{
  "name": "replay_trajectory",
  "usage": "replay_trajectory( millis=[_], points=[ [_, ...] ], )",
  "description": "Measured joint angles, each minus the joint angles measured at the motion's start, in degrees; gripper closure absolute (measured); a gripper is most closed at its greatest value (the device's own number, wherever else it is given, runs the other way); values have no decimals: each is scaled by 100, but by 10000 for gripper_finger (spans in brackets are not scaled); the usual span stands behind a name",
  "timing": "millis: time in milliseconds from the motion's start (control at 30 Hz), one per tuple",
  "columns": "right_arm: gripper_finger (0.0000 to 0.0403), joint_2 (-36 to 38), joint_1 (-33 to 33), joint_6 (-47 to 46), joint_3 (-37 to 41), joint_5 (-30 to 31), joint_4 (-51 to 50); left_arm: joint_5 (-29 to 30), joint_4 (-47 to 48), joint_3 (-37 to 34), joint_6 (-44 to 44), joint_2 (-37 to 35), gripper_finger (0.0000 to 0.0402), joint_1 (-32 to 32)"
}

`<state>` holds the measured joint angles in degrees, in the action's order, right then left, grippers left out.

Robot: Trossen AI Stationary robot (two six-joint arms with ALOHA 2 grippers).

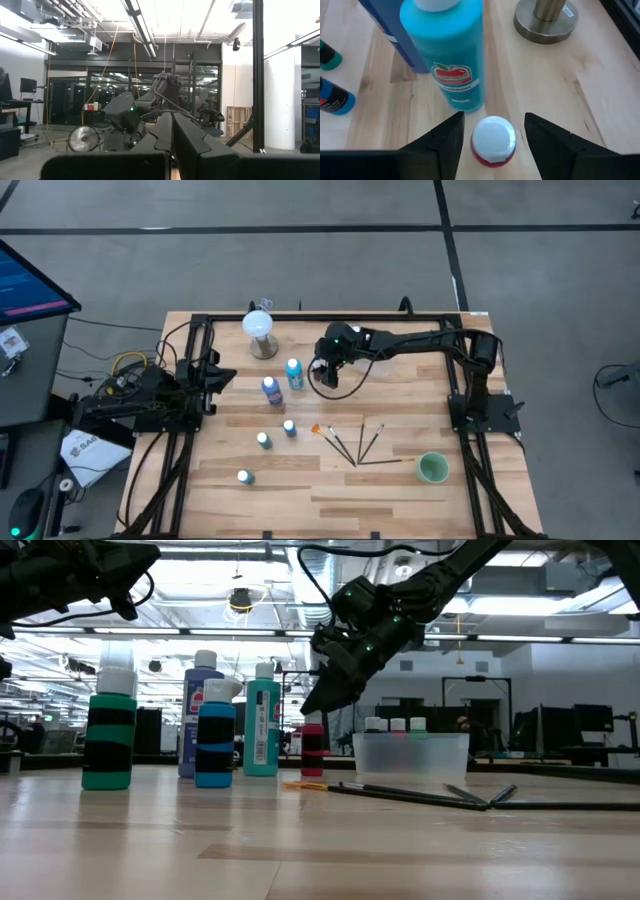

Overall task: Pick & Place Paint Supplies
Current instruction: Put the small dark red paint bottle into the transparent bin

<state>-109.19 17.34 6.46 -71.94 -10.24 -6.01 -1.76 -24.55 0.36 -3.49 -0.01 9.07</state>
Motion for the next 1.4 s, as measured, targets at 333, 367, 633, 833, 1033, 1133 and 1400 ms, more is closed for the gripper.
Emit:
replay_trajectory(
  millis=[333,367,633,833,1033,1133,1400],
  points=[
    [255,0,38,11,0,75,-143,0,1,1,-1,0,400,0],
    [267,1,33,11,0,138,-147,0,-1,0,1,0,400,1],
    [297,7,31,-3,0,235,-165,1,0,1,0,0,400,0],
    [297,434,31,-108,11,302,-285,2,-1,0,-1,0,400,-1],
    [297,1535,57,-180,2,628,-869,0,1,1,-1,0,400,0],
    [297,2262,83,-158,2,866,-1454,0,0,0,-1,0,400,1],
    [297,3559,127,-623,19,1993,-3332,0,0,0,0,0,400,1]
  ],
)
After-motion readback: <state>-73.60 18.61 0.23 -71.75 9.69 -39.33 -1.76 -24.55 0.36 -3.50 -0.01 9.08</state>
